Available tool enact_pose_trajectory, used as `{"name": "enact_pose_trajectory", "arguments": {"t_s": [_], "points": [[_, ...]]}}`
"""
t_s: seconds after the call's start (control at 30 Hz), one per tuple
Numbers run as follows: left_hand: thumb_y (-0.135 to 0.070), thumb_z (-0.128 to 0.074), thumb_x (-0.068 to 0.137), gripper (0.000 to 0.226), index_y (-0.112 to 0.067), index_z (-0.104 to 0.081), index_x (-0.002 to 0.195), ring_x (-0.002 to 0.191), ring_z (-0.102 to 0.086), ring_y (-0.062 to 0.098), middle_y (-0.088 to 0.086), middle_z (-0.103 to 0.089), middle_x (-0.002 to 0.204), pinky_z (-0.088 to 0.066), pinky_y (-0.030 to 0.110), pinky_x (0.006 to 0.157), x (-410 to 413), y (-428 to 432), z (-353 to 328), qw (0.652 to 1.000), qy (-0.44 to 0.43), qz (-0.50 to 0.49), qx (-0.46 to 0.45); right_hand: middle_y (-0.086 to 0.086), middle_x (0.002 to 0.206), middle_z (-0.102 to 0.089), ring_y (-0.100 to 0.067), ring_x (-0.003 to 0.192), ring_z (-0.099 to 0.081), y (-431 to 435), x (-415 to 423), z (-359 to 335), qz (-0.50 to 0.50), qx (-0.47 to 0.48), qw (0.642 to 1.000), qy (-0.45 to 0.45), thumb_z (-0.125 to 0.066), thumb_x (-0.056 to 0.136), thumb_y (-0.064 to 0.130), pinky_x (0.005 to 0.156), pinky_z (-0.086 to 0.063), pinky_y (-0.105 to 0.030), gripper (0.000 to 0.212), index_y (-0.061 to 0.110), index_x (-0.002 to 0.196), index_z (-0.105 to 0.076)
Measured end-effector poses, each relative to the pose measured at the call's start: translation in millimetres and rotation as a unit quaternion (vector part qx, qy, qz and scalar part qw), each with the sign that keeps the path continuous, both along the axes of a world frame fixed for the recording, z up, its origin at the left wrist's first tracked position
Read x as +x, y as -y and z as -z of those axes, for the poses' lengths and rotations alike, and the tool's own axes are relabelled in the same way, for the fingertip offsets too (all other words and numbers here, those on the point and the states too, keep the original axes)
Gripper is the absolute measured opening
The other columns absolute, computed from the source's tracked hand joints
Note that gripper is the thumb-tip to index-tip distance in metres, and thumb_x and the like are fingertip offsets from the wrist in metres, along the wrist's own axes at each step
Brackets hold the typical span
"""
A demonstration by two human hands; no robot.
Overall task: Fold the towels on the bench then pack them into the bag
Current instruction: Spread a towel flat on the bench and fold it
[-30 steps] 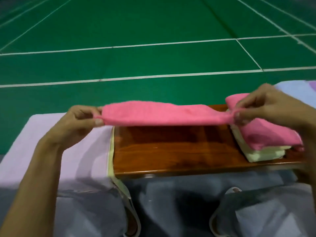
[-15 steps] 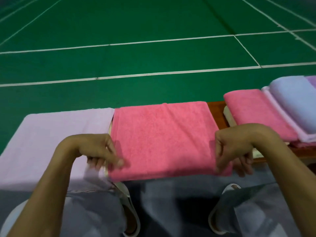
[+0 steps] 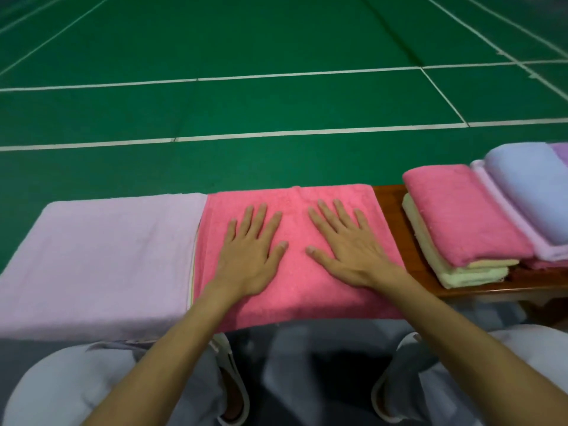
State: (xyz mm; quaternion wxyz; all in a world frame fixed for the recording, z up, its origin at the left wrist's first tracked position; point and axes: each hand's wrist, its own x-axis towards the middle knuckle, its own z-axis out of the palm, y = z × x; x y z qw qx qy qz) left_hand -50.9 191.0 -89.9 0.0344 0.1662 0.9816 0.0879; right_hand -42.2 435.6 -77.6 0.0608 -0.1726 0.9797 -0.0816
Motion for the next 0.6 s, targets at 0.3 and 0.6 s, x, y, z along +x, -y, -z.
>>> {"name": "enact_pose_trajectory", "arguments": {"t_s": [0.3, 0.6], "points": [[-0.062, 0.002, 0.099, 0.075, -0.024, 0.008, 0.163, 0.156, 0.02, 0.021, 0.004, 0.018, 0.169, 0.008, 0.047, 0.128, 2.8, 39.3, -1.1, 0.995, 0.001, -0.099, -0.002, -0.002, 0.171, 0.012, -0.03, 0.157, 0.01, -51.7, -11.2, 0.1, 0.18, 0.044, 0.983, 0.01, -0.012, 0.102, 0.061, 0.127, 0.003, -0.05, 0.075, 0.022, 0.163, 0.005], [-0.045, -0.067, 0.093, 0.06, -0.006, -0.047, 0.134, 0.122, -0.048, 0.038, 0.019, -0.054, 0.135, -0.046, 0.052, 0.099, 13.5, 31.7, -32.5, 0.959, -0.084, -0.238, 0.13, -0.023, 0.14, -0.051, -0.043, 0.125, -0.046, -30.9, -2.0, -17.4, 0.275, -0.029, 0.957, -0.094, -0.051, 0.094, 0.054, 0.102, -0.04, -0.051, 0.073, 0.007, 0.148, -0.036]]}}
